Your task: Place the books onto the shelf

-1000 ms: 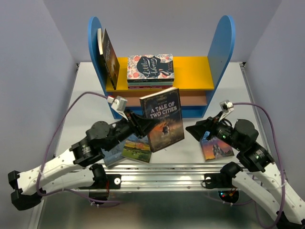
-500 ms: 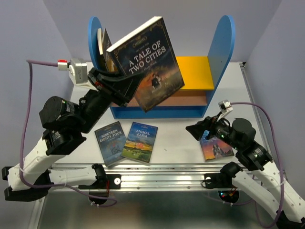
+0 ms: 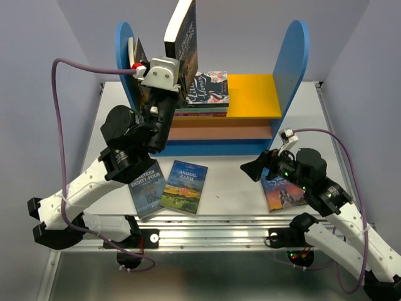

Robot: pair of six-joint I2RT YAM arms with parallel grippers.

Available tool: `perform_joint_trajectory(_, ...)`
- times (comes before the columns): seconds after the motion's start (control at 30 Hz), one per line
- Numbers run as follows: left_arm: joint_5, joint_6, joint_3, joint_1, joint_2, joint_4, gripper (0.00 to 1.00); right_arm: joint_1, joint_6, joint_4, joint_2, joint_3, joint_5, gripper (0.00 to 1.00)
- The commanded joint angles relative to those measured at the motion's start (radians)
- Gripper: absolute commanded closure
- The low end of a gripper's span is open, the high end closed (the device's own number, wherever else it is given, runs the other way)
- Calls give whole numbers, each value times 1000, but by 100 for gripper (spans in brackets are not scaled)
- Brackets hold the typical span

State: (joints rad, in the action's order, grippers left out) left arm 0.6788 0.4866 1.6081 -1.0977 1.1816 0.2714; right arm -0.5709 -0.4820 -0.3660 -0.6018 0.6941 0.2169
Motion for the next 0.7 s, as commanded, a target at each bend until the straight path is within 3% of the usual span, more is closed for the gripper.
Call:
perform_joint_trajectory(0.0,106,256,-13,13,-50,434,100,-7,19,29,2,55,7,0)
perform_joint_trajectory(0.1,99,268,-27,67,-48,439,100,-7,19,25,-1,58,7,0)
perform_joint_trajectory(0.4,27,99,-139,278,-53,439,100,-7,29,29,-21,76,-2,0)
perform_joint_trajectory(0.67,-5,12,-246,377,-50,459,100,-7,39,29,-35,65,1,0)
